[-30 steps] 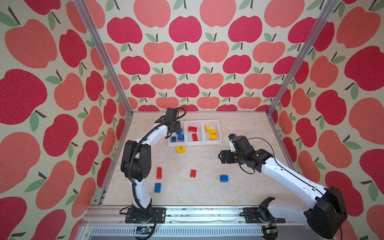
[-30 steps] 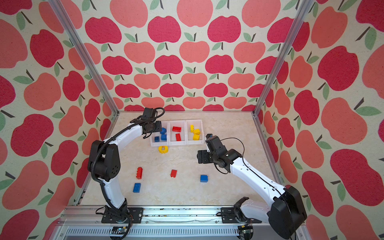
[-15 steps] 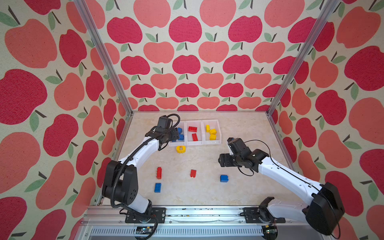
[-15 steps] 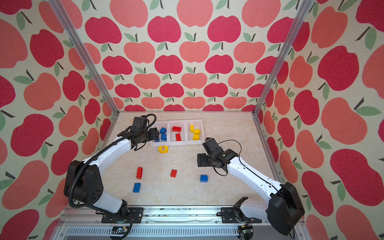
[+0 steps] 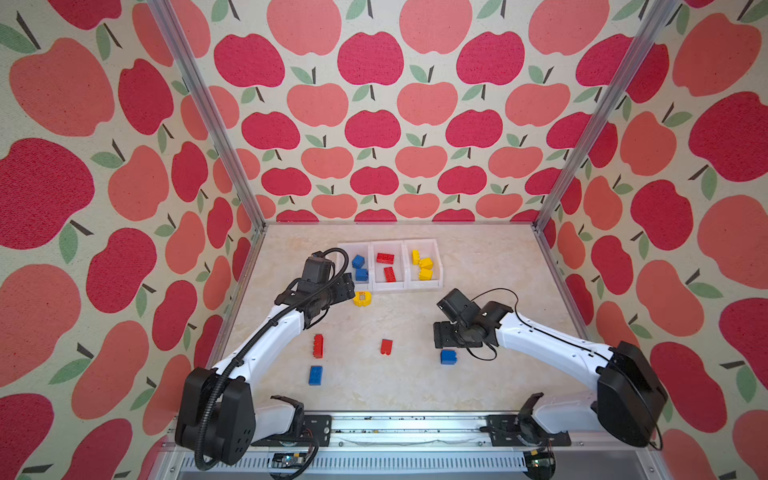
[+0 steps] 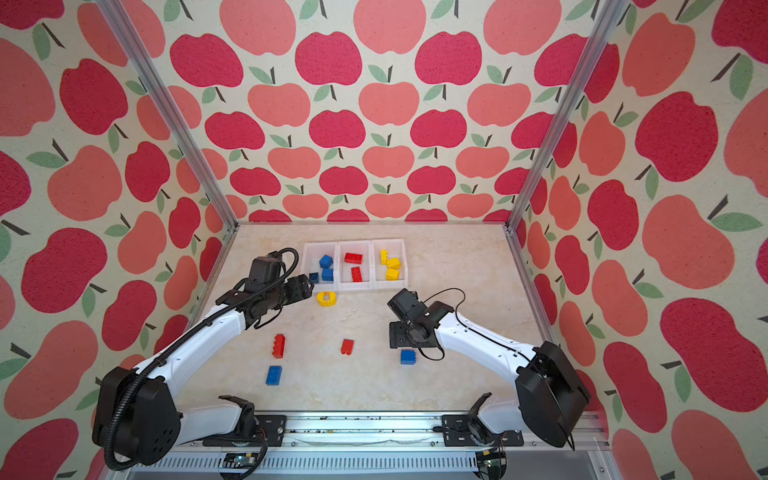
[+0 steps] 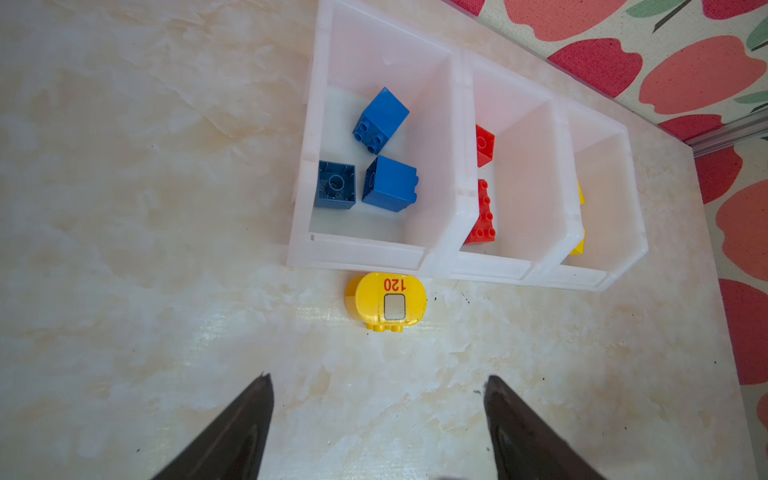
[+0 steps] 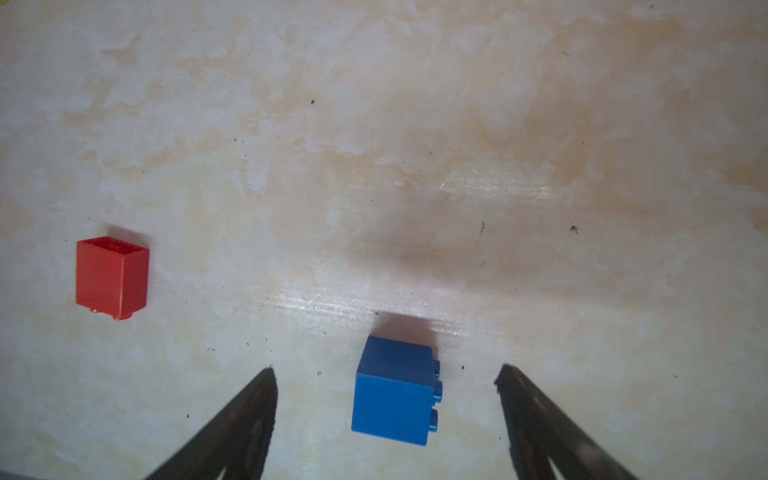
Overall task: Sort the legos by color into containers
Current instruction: 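Lower the right gripper over the blue brick on the table while the left gripper withdraws, then close the right gripper on the blue brick and lift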
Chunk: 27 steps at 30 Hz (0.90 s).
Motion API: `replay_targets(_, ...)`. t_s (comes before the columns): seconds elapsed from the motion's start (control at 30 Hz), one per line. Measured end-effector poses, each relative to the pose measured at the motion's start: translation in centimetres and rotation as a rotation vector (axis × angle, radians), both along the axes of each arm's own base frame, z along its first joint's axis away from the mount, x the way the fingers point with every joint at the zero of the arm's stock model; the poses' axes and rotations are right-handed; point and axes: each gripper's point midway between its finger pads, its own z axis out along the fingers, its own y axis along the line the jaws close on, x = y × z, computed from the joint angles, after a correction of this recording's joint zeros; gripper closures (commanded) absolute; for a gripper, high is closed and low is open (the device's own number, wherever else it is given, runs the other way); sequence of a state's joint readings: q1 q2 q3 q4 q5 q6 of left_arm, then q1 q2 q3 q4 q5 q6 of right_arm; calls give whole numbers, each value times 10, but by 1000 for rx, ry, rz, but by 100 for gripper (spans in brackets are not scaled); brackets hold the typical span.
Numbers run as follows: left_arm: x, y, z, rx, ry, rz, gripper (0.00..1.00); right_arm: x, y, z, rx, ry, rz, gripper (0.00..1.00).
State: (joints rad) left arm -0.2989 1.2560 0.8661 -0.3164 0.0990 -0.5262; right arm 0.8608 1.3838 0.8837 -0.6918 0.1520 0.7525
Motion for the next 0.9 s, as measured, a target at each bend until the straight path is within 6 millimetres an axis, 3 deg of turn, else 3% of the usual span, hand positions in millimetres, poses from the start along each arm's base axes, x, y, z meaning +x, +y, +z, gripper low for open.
replay_targets(0.37, -11, 0, -11, -15, 22, -5, 14, -21, -7, -32, -75, 96, -86, 19)
replay_targets(0.9, -18, 1, -24, -34, 54, 5, 12, -25, -4, -42, -84, 128, -129, 40)
